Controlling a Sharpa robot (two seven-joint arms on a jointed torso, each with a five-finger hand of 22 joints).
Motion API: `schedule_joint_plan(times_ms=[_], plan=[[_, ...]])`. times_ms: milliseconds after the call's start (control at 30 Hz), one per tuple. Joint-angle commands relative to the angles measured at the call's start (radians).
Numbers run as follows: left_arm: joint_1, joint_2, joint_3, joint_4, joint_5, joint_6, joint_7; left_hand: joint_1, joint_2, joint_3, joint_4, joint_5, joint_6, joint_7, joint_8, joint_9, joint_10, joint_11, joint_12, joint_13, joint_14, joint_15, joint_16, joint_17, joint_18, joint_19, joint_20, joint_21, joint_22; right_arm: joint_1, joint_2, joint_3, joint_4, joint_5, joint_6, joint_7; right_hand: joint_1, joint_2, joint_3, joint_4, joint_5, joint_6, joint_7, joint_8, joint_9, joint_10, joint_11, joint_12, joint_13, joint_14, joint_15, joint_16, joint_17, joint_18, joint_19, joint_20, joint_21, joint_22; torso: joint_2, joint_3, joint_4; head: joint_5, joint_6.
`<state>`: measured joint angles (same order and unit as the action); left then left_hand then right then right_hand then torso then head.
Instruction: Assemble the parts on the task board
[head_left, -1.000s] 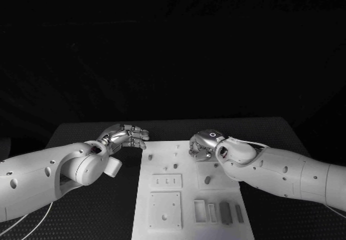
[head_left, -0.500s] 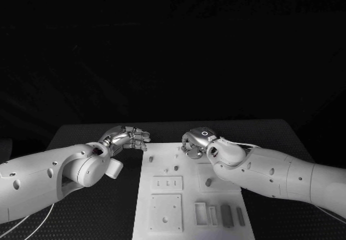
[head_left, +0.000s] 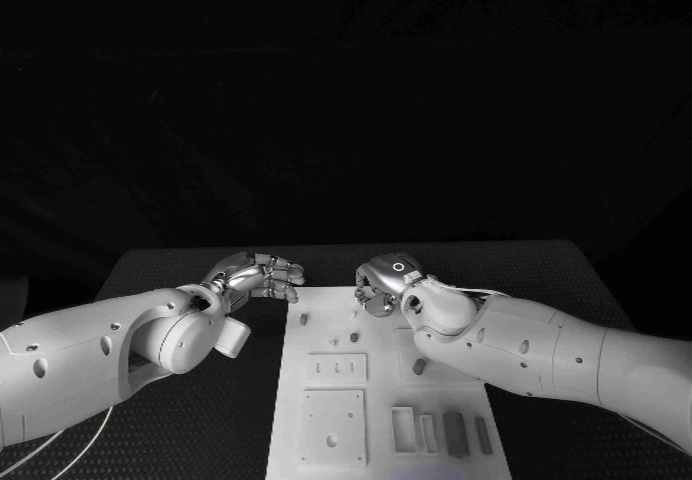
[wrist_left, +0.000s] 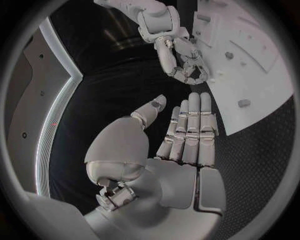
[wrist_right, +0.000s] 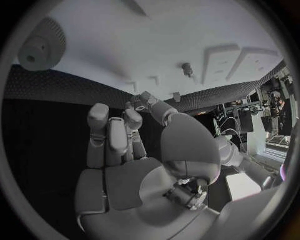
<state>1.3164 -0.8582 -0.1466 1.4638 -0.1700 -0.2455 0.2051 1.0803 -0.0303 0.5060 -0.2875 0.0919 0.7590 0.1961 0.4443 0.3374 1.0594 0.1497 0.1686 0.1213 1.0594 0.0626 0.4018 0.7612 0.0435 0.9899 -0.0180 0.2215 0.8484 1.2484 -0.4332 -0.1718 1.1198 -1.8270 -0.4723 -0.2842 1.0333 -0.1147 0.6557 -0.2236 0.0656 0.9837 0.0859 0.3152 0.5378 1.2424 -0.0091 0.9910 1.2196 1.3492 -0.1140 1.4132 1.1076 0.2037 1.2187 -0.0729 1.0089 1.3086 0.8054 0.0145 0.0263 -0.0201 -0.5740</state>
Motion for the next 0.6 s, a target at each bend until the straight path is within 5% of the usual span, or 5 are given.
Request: schedule_joint_plan(times_ms=[33, 600], plan=[[0.007, 0.001, 0.001, 0.005, -0.003, 0.014, 0.009, -0.011, 0.000, -0.001, 0.001, -0.004, -0.001, 0.006, -0.006, -0.002, 0.002, 0.005, -0.004, -0.001, 0.009, 0.000, -0.006, 0.002, 0.006, 0.000, -0.008, -0.004, -0.001, -0.002, 0.008, -0.001, -0.008, -0.027, -0.004, -0.013, 0.007, -0.002, 0.003, 0.000, 0.002, 0.018, 0.012, 0.004, 0.001, 0.006, -0.005, 0.002, -0.001, 0.006, -0.004, 0.005, 0.000, 0.058, 0.000, -0.005, 0.006, 0.019, 0.002, 0.0001, 0.0000, 0.000, 0.000], [0.013, 0.000, 0.002, 0.007, -0.003, 0.012, 0.008, -0.011, -0.001, -0.001, 0.001, -0.004, -0.002, 0.006, -0.006, -0.002, 0.003, 0.005, -0.006, -0.001, 0.010, 0.000, -0.008, 0.004, 0.004, 0.001, -0.009, -0.005, -0.001, -0.011, 0.022, -0.002, -0.031, -0.026, 0.003, -0.015, 0.006, -0.002, 0.003, -0.001, 0.002, 0.017, 0.012, 0.003, 0.002, 0.006, -0.004, 0.002, -0.002, 0.006, -0.004, 0.005, 0.000, 0.058, 0.000, -0.005, 0.007, 0.018, 0.005, -0.0002, 0.0007, 0.007, -0.009]])
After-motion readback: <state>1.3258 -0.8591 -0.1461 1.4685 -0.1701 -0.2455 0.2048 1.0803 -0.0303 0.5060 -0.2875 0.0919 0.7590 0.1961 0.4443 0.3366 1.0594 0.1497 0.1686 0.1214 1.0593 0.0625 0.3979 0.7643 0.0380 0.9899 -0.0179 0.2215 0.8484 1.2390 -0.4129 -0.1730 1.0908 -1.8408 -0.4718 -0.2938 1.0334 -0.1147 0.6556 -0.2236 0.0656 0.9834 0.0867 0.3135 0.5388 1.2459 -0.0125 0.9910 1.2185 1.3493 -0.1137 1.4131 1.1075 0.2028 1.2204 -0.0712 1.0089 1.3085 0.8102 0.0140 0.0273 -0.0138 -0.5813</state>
